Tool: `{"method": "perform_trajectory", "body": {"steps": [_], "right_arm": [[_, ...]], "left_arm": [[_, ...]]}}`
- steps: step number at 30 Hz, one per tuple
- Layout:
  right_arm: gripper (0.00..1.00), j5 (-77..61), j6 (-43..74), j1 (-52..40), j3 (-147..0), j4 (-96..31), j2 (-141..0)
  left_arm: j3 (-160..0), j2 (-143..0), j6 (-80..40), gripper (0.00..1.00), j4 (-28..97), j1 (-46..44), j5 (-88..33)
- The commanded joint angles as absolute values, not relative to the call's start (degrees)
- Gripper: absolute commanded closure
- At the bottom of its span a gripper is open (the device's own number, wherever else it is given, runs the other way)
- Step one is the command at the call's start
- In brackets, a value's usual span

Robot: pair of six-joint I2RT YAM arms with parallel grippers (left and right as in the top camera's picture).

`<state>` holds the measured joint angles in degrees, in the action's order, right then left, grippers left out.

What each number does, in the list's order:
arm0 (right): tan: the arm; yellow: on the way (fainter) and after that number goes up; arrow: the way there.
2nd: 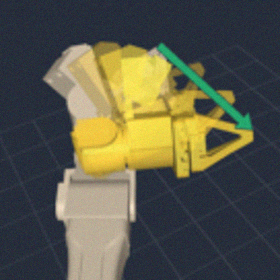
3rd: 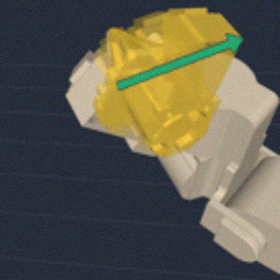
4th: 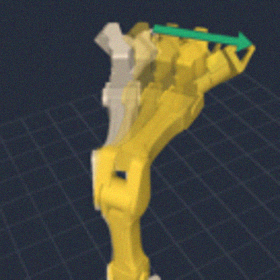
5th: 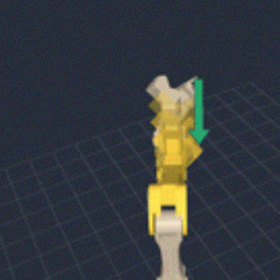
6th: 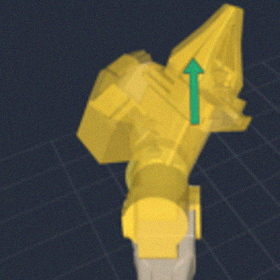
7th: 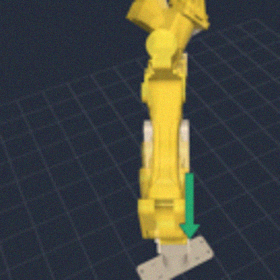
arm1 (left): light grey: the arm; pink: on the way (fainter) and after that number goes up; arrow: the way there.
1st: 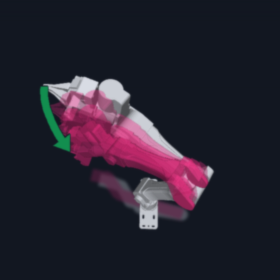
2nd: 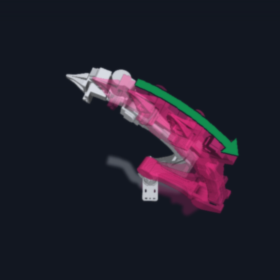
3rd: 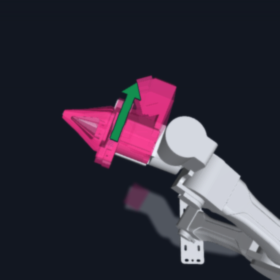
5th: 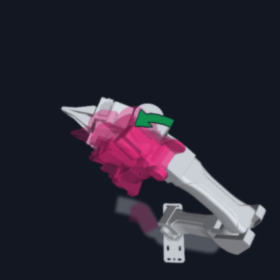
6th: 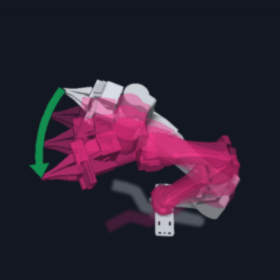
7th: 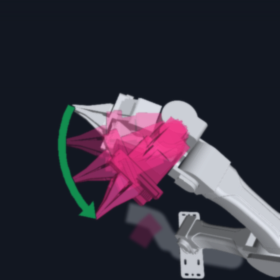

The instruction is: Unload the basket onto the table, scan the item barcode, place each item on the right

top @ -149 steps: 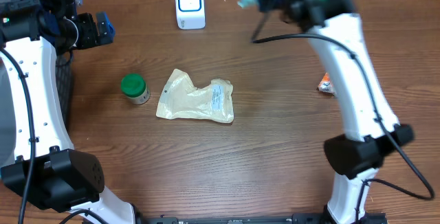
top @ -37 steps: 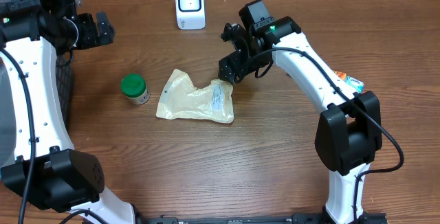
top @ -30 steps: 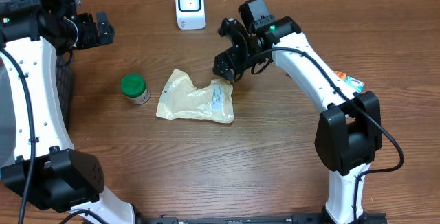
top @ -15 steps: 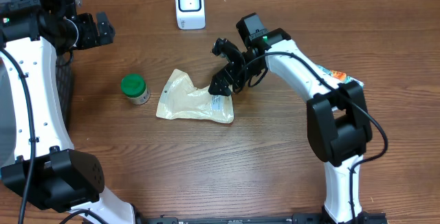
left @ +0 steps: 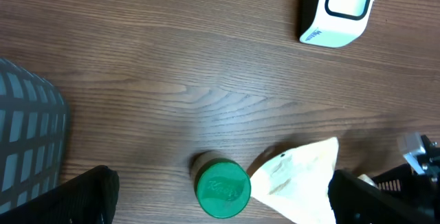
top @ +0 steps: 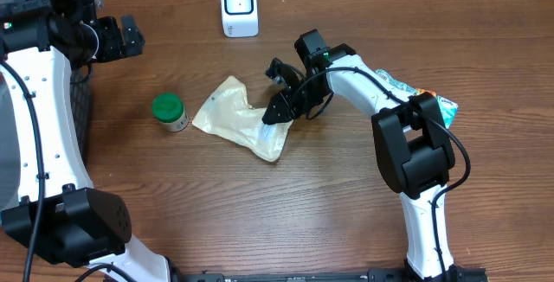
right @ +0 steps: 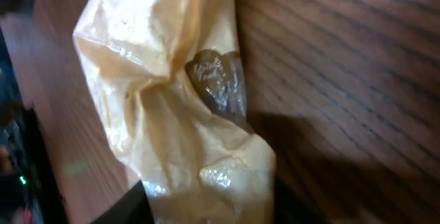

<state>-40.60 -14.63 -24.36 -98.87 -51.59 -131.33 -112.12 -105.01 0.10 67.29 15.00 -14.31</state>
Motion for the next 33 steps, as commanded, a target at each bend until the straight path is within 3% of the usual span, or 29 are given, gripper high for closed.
{"method": "perform_trajectory", "body": {"steps": [1, 5, 8, 15, 25, 33], "right_arm": [[0.69, -41.74, -10.61, -24.05, -98.7, -50.83, -131.59], [0.89, -41.69, -10.63, -23.94, -99.5, -51.31, -131.59], [0.96, -41.63, -10.66, -23.49, -102.19, -53.82, -131.04], [0.96, -23.86, -7.94, -23.59, -110.93, -63.05, -124.38], [0.96, 34.81, 14.37, -31.7, -111.83, -71.59, -117.93], [0.96, 52.07, 21.02, -40.36, -100.4, -68.55, -123.22]], "left_arm": [[-112.71, -104.22, -0.23, 0.0, 67.07, 14.98, -14.57], [-112.71, -104.22, -0.23, 0.0, 67.07, 14.98, -14.57], [-112.71, -104.22, -0.23, 0.0, 67.07, 14.98, -14.57], [-112.71, -104.22, -0.23, 0.0, 67.07, 14.98, -14.57], [-112.71, -104.22, -0.23, 0.0, 67.07, 14.98, -14.57], [-112.71, -104.22, -0.23, 0.0, 67.07, 14.98, -14.57]]}}
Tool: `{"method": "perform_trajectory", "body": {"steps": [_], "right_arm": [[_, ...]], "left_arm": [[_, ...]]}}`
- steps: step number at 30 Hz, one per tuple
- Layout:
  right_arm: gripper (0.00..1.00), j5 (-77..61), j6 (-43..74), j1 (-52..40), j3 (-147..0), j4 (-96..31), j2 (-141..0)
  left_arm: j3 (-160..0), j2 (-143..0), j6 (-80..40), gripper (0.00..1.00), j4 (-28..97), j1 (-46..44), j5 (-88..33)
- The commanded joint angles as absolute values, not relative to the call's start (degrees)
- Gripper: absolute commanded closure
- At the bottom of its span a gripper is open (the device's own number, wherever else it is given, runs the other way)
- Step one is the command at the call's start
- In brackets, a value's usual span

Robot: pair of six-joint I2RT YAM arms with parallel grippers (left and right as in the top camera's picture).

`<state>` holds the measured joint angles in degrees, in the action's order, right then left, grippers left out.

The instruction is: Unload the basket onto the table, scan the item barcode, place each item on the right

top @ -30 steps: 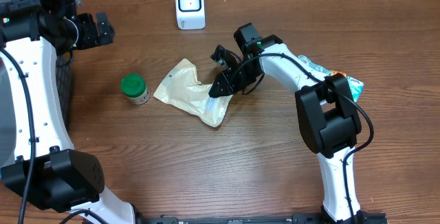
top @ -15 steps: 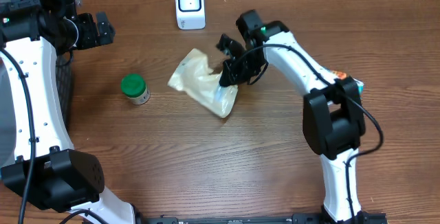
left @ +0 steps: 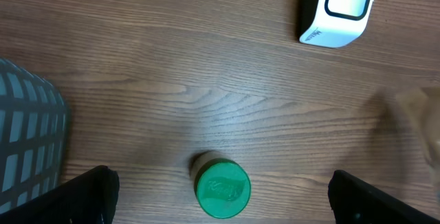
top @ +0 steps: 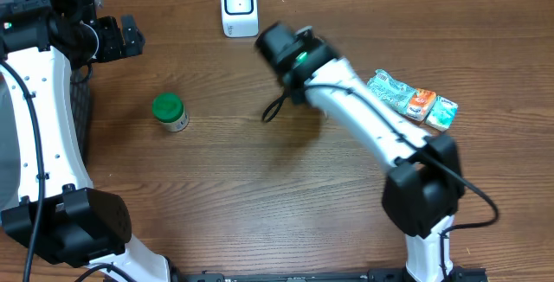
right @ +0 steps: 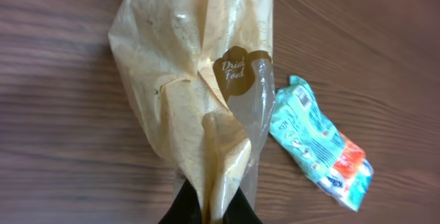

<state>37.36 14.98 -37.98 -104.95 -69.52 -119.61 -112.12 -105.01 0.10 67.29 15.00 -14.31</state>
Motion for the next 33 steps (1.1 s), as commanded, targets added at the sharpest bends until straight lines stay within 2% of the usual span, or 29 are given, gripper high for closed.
{"method": "perform_trajectory", "body": {"steps": [1, 7, 8, 9, 10, 12, 13, 18, 23, 25, 29, 33], "right_arm": [[0.96, 53.67, 21.5, -41.04, -99.22, -68.01, -124.05], [0.96, 51.86, 20.86, -47.35, -97.6, -65.63, -126.26], [0.9, 50.57, 19.99, -48.31, -97.62, -65.34, -126.23], [0.78, 48.4, 18.2, -49.58, -97.62, -64.9, -126.26], [0.59, 45.54, 15.94, -50.87, -97.62, -64.36, -126.26], [0.37, 40.51, 13.67, -52.9, -97.62, -62.89, -126.23], [0.31, 36.8, 12.99, -54.19, -98.17, -62.28, -126.23], [0.34, 25.69, 12.97, -51.66, -103.66, -63.61, -125.19], [0.43, 13.87, 13.02, -41.82, -112.18, -67.55, -121.03], [0.49, 9.3, 13.04, -37.67, -113.71, -67.55, -120.07], [0.69, -4.73, 13.02, -30.74, -113.65, -66.02, -119.96], [0.75, -7.62, 13.82, -27.03, -110.3, -64.97, -120.25]], "left_arm": [[-112.71, -104.22, -0.23, 0.0, 67.07, 14.98, -14.57], [-112.71, -104.22, -0.23, 0.01, 67.07, 14.98, -14.57], [-112.71, -104.22, -0.23, 0.01, 67.07, 14.98, -14.57], [-112.71, -104.22, -0.23, 0.01, 67.07, 14.98, -14.57], [-112.71, -104.22, -0.23, 0.0, 67.07, 14.98, -14.57], [-112.71, -104.22, -0.23, 0.0, 67.07, 14.98, -14.57], [-112.71, -104.22, -0.23, 0.01, 67.07, 14.98, -14.57], [-112.71, -104.22, -0.23, 0.0, 67.09, 14.98, -14.57], [-112.71, -104.22, -0.23, 0.0, 67.07, 14.98, -14.57], [-112.71, -104.22, -0.23, 0.0, 67.07, 14.98, -14.57], [-112.71, -104.22, -0.23, 0.0, 67.09, 14.98, -14.57], [-112.71, -104.22, -0.23, 0.0, 67.07, 14.98, -14.57]]}}
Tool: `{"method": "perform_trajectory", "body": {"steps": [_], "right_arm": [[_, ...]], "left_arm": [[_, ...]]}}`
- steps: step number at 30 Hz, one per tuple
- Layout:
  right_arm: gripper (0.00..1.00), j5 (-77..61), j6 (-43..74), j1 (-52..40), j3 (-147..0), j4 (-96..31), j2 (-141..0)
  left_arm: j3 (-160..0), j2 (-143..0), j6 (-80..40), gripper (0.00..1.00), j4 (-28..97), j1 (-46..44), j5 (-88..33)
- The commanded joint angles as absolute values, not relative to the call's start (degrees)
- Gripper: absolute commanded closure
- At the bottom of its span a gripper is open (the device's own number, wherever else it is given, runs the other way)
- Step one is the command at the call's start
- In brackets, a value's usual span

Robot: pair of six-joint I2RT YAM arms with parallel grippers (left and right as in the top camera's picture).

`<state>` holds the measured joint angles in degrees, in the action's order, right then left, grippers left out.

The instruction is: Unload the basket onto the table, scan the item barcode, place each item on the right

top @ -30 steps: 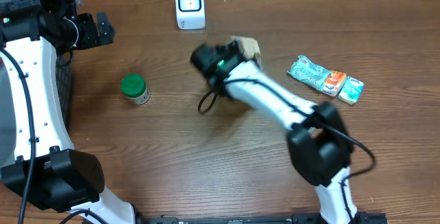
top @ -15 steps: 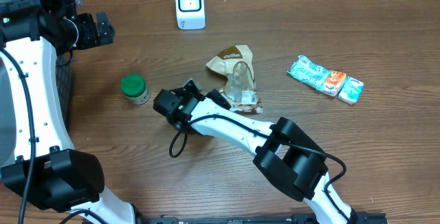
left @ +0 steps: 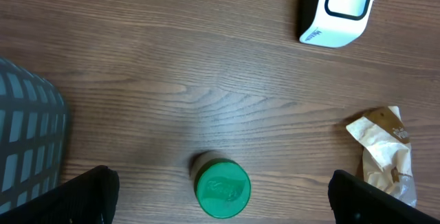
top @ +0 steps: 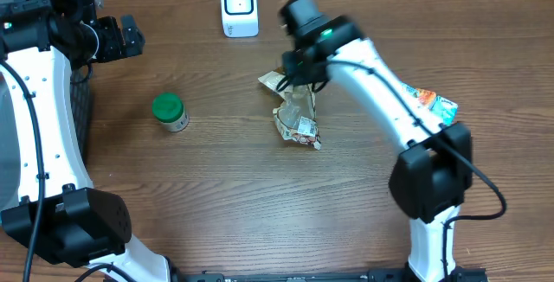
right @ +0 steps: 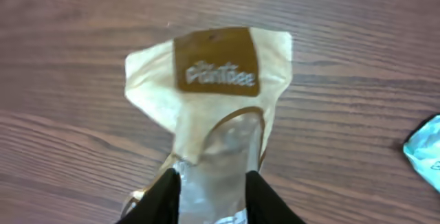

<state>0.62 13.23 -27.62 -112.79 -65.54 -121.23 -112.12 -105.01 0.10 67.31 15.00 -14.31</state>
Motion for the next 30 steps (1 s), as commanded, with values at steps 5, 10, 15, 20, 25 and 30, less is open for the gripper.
{"method": "perform_trajectory", "body": {"steps": [5, 10, 15, 20, 25, 30], "right_arm": [[0.8, -8.62, 18.04, -26.68, -102.65, -60.6, -120.46], [0.79, -10.59, 18.04, -28.47, -95.72, -54.33, -120.55], [0.69, -10.55, 18.02, -30.65, -88.75, -47.09, -120.57], [0.68, -9.74, 17.98, -30.7, -87.59, -46.52, -120.57], [0.55, -7.64, 15.75, -30.85, -87.59, -44.82, -120.55], [0.49, -7.57, 10.96, -30.85, -95.0, -50.04, -119.55]], "left_arm": [[-112.71, -104.22, -0.23, 0.0, 67.09, 14.98, -14.57], [-112.71, -104.22, -0.23, 0.0, 67.09, 14.98, -14.57], [-112.71, -104.22, -0.23, 0.0, 67.09, 14.98, -14.57], [-112.71, -104.22, -0.23, 0.0, 67.09, 14.98, -14.57], [-112.71, -104.22, -0.23, 0.0, 67.07, 14.96, -14.57], [-112.71, -104.22, -0.23, 0.0, 67.09, 14.98, -14.57]]}}
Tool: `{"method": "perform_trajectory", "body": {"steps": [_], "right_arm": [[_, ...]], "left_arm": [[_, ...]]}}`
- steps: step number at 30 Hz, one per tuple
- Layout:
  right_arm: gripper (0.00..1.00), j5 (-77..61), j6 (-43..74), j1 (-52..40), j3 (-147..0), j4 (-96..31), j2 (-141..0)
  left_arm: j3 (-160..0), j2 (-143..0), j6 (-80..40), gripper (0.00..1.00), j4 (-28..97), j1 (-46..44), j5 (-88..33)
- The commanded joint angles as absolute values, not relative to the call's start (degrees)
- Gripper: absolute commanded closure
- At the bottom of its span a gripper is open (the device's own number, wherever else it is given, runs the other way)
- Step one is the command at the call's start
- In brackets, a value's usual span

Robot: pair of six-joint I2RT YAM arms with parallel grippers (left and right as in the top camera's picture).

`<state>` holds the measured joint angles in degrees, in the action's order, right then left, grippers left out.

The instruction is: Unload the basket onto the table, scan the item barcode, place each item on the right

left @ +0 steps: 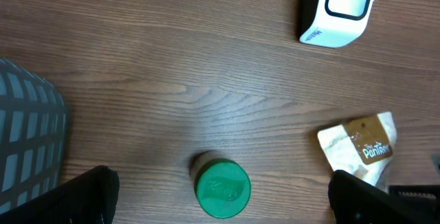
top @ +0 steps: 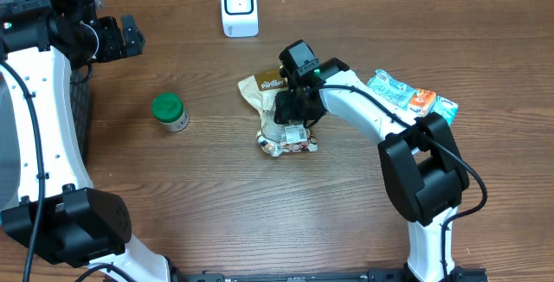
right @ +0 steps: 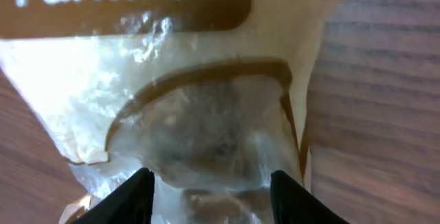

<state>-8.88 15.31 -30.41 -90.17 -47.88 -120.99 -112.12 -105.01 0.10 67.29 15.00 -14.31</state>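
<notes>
A tan and clear food bag [top: 270,92] with a brown "Pantree" label lies crumpled on the table, right of centre, below the white barcode scanner [top: 239,7]. A white barcode sticker [top: 297,132] shows at the bag's near end. My right gripper [top: 292,109] is low over the bag and open. In the right wrist view the bag [right: 206,100] fills the picture between the spread fingers [right: 141,189]. My left gripper [top: 121,35] hangs open at the far left, high above the table, holding nothing.
A green-lidded jar [top: 169,111] stands left of the bag and shows in the left wrist view too [left: 222,186]. A teal snack packet [top: 411,99] lies to the right behind the right arm. A grey basket [left: 27,141] sits at the left table edge.
The bag hung from my right gripper above the table; now it rests on the table, a little further left. The gripper has come down and its fingers stand wider apart. The left arm is unchanged.
My right gripper was at the bag lying flat beside the jar. Then it held the bag high, shut on one end. Then the bag hung turned with its label end up. Now it lies on the table with the sticker showing and the gripper open.
</notes>
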Motion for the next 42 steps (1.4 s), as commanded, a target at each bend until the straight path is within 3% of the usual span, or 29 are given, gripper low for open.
{"method": "perform_trajectory", "body": {"steps": [1, 8, 11, 13, 19, 34, 39, 42], "right_arm": [[0.49, -7.57, 8.84, -30.85, -99.0, -53.01, -119.13], [0.51, -7.4, 6.02, -30.85, -108.16, -61.28, -118.93], [0.75, -7.35, 13.3, -30.85, -107.35, -61.21, -118.96], [0.78, -7.33, 21.54, -30.96, -106.74, -60.58, -119.09], [0.77, -2.09, 37.78, -34.02, -102.63, -52.71, -119.77], [0.76, 2.24, 44.6, -36.4, -98.61, -50.11, -125.56], [0.67, -2.35, 44.58, -36.42, -98.61, -49.71, -130.58], [0.56, -2.68, 44.47, -36.32, -98.61, -49.98, -131.81]], "left_arm": [[-112.71, -104.22, -0.23, 0.0, 67.09, 14.98, -14.57], [-112.71, -104.22, -0.23, 0.0, 67.07, 14.98, -14.57], [-112.71, -104.22, -0.23, 0.01, 67.07, 14.98, -14.57], [-112.71, -104.22, -0.23, 0.0, 67.09, 14.9, -14.57], [-112.71, -104.22, -0.23, 0.01, 67.09, 14.87, -14.57], [-112.71, -104.22, -0.23, 0.0, 67.09, 14.94, -14.57], [-112.71, -104.22, -0.23, 0.0, 67.09, 14.94, -14.57], [-112.71, -104.22, -0.23, 0.0, 67.07, 14.94, -14.57]]}}
